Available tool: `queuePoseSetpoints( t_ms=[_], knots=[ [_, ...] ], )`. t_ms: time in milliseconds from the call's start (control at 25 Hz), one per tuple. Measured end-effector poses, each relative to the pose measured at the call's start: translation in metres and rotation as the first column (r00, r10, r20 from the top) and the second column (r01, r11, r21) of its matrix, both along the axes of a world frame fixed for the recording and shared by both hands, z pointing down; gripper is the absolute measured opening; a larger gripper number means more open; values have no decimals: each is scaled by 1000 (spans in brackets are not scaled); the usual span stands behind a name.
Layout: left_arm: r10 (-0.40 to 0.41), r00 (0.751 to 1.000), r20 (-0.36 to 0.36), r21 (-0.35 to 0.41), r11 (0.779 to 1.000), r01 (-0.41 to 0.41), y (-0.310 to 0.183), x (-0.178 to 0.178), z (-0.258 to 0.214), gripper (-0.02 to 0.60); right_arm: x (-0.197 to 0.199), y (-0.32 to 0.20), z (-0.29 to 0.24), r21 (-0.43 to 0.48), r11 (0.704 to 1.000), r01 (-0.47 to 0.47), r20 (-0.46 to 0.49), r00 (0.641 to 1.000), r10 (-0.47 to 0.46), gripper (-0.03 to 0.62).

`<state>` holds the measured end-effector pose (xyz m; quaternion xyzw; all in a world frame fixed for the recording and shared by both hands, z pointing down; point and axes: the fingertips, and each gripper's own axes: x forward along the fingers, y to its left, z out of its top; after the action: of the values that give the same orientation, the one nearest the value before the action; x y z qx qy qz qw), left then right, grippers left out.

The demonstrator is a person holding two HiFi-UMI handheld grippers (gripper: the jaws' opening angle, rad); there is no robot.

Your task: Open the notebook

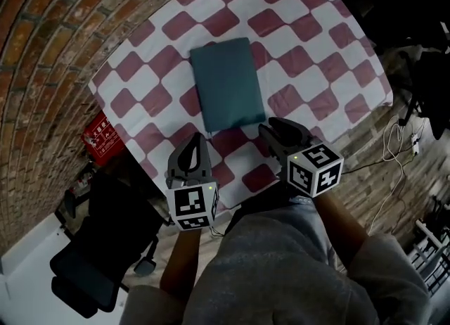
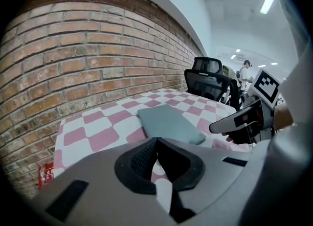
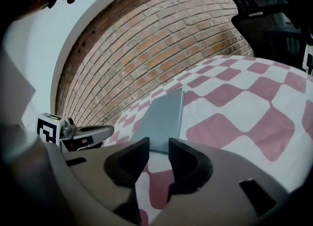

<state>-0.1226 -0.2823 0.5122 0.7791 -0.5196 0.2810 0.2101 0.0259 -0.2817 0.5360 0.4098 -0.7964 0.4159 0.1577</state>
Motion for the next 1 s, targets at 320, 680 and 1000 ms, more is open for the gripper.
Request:
queuePoseSetpoints(
  t_ms=[320, 680, 1000],
  knots=[
    [-10, 1000, 1, -68, 998, 10, -18, 0, 34, 11, -3, -4, 33, -149, 989, -18, 7, 1000, 19, 123],
    [1, 1000, 3, -132, 991, 0, -25, 5, 55, 11, -4, -5, 34, -207, 978, 23, 65, 998, -10, 123],
    [15, 1000, 1, -145, 989, -15, -27, 10, 57, 11, -8, -7, 35, -247, 965, 86, 68, 995, -71, 123]
  ],
)
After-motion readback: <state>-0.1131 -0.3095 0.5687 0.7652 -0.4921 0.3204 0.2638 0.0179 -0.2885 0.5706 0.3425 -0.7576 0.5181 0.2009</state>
